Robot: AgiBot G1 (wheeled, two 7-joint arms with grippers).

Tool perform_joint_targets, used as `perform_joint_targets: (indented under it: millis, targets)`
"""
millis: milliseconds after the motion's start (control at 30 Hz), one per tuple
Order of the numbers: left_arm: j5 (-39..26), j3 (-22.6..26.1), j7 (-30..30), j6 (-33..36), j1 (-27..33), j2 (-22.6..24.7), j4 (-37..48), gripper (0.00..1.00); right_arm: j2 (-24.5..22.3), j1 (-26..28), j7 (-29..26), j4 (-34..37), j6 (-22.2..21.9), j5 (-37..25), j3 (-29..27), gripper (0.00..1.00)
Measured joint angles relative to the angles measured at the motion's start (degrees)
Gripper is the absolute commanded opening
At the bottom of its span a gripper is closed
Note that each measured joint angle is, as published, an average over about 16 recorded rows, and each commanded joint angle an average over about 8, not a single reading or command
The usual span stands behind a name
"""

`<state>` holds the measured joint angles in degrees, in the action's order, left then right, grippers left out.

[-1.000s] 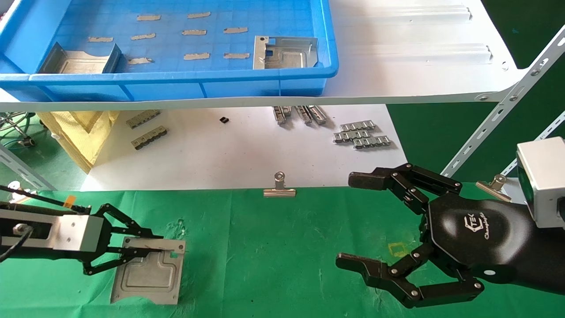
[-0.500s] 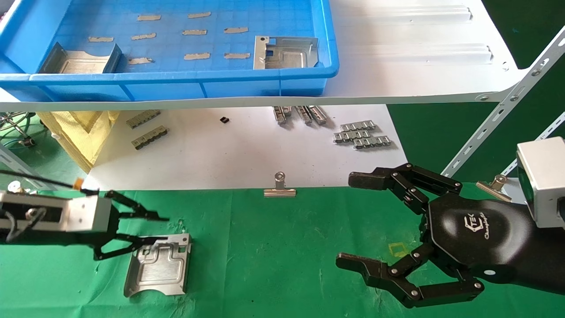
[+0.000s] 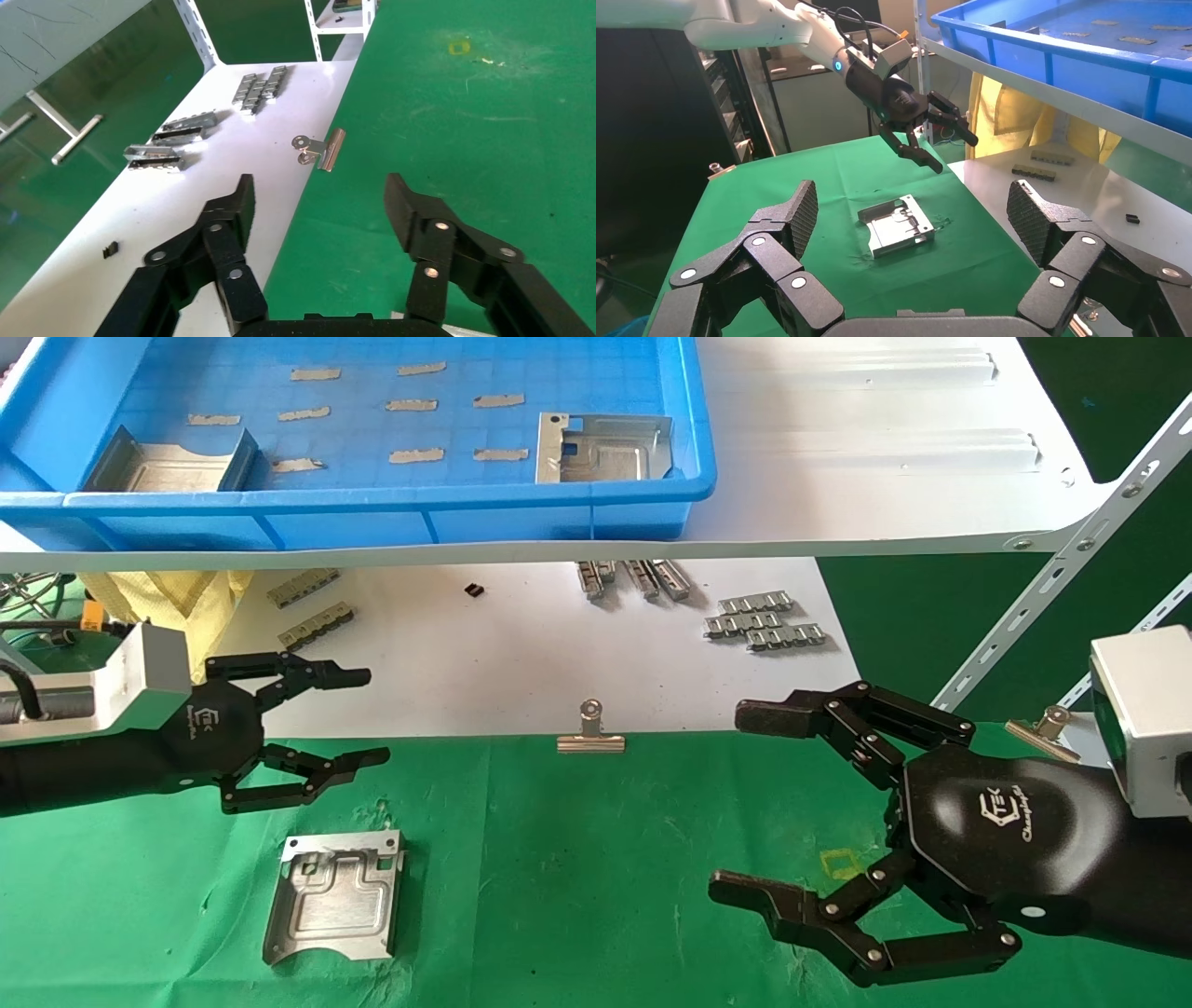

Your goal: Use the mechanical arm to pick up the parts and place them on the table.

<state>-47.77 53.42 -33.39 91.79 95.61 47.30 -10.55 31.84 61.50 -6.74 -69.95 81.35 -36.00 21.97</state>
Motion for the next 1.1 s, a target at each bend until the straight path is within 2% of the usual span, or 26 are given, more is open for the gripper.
perform_joint_targets:
  millis: [467, 1100]
  targets:
    - [0.6, -2.5, 2.9, -0.3, -2.3, -0.9, -4.1, 1.00, 0.0, 0.0, 0.0, 0.0, 0.0, 0.0, 0.0, 1.00]
    - [2.3, -13.7, 16.2, -2.2, -12.5, -4.5, -23.1, 1.00, 0.0, 0.0, 0.0, 0.0, 0.0, 0.0, 0.0, 1.00]
